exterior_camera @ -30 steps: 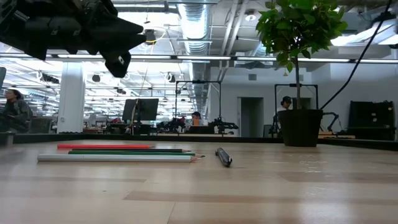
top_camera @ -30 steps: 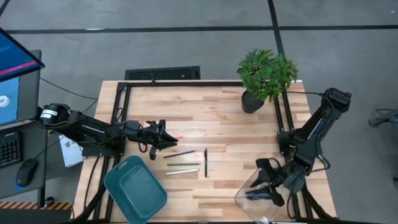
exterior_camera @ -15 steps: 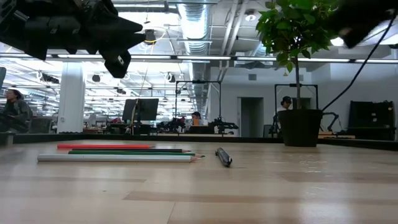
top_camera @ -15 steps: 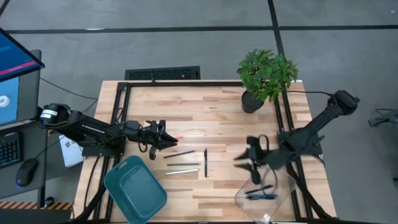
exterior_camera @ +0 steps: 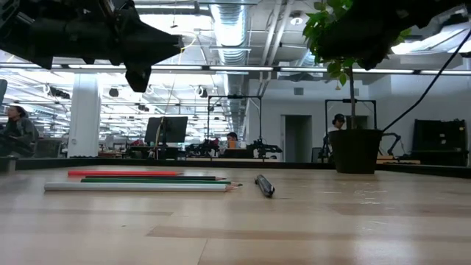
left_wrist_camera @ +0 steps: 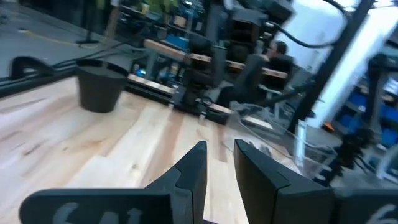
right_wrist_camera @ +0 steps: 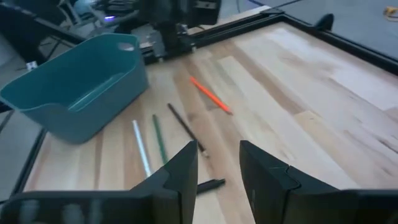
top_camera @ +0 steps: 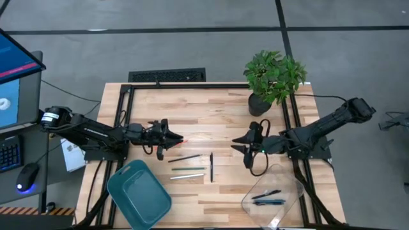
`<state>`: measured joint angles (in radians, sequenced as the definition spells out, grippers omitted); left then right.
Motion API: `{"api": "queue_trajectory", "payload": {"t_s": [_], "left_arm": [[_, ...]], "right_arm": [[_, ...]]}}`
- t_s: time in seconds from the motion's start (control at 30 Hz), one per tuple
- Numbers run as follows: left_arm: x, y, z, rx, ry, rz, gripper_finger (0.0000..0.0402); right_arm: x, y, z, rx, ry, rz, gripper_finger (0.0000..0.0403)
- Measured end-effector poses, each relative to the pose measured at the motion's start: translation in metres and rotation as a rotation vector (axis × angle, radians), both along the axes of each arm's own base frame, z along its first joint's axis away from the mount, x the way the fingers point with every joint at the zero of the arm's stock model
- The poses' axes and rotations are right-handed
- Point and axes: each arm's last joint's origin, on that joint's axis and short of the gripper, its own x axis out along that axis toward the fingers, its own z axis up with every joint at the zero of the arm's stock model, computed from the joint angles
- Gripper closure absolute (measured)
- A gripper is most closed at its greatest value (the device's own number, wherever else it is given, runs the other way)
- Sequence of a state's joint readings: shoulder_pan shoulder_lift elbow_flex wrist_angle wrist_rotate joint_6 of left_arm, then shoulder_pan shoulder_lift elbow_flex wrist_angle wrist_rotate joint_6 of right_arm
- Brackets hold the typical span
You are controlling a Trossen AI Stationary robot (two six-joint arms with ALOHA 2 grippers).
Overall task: Sort pens & pencils
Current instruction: Put the black pen in the transparent bin
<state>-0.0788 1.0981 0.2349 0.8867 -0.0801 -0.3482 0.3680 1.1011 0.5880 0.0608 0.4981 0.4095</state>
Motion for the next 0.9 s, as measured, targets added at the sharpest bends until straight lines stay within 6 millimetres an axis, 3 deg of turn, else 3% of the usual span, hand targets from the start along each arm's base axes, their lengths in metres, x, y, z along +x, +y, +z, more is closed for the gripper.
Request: {"api": "queue_trajectory", "payload": {"t_s": [0.37, 0.63, 0.9], "left_arm": [[0.031, -0.005, 0.025, 0.126, 0.068, -0.094, 0.033], [0.079, -0.003, 0.006, 0.129, 0.268, -0.121, 0.033], [0.113, -0.001, -0.004, -0.083, 0.397, -0.059, 0.033]], "right_arm": [[0.003, -0.003, 0.004, 0.017, -0.042, -0.015, 0.0264], [0.001, -0.003, 0.001, 0.005, -0.009, -0.014, 0.0264], [-0.001, -0.005, -0.004, -0.017, 0.046, -0.019, 0.0264]]}}
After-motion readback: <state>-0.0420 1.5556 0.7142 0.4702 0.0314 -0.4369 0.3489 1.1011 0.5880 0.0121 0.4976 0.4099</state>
